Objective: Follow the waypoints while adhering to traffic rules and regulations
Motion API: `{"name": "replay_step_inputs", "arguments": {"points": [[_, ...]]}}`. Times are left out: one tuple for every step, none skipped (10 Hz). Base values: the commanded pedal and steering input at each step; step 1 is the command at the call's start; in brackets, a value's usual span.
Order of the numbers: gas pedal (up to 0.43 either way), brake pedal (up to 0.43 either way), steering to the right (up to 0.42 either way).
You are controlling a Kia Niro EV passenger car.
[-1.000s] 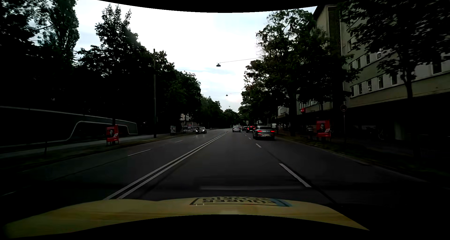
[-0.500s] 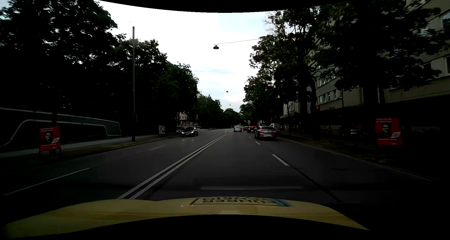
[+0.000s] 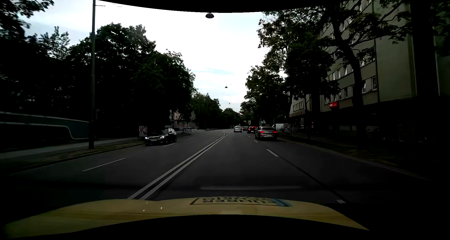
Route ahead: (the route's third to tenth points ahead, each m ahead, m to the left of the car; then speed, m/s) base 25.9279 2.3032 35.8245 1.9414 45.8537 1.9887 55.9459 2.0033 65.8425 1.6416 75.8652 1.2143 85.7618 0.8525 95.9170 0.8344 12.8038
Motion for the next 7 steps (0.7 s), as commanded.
{"name": "replay_step_inputs", "arguments": {"points": [[0.067, 0.0, 0.001], [0.067, 0.0, 0.001], [0.067, 0.0, 0.005], [0.067, 0.0, 0.006], [0.067, 0.0, 0.006], [0.067, 0.0, 0.006], [0.067, 0.0, 0.006]]}}
